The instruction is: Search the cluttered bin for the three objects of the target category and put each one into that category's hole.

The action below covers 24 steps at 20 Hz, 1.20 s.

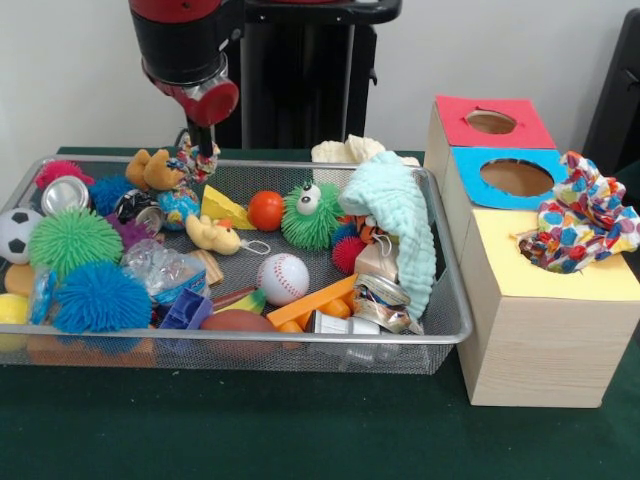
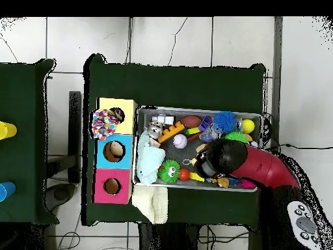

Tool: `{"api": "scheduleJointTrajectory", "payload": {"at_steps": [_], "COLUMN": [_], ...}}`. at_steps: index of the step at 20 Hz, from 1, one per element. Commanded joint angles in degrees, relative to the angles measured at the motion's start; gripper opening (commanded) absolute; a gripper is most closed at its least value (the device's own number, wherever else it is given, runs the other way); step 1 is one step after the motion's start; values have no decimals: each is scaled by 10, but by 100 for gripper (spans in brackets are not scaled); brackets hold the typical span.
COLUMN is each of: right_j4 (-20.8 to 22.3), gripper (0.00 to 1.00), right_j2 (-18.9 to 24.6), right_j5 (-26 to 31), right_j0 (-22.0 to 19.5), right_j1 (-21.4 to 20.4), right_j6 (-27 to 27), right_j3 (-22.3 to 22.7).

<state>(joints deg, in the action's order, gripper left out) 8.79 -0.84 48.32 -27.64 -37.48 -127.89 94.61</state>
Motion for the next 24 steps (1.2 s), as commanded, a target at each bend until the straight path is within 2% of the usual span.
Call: {"api": "scheduleJointTrajectory", "payload": {"at_steps": [1,8,16,19,24], "right_j4": [-52,-94,-132,-145,-163], "gripper": [0,0,0,0,0], "right_j2": [79,78,49,44,32], "right_j5": [-44,-47,0,-3,-14], "right_j0": [15,57,133,152,169], "right_j1": [14,10,-6,-1,36], "right_j6": [-26,-69,-109,-115,-119], "right_j3": [51,47,22,16,-13]}}
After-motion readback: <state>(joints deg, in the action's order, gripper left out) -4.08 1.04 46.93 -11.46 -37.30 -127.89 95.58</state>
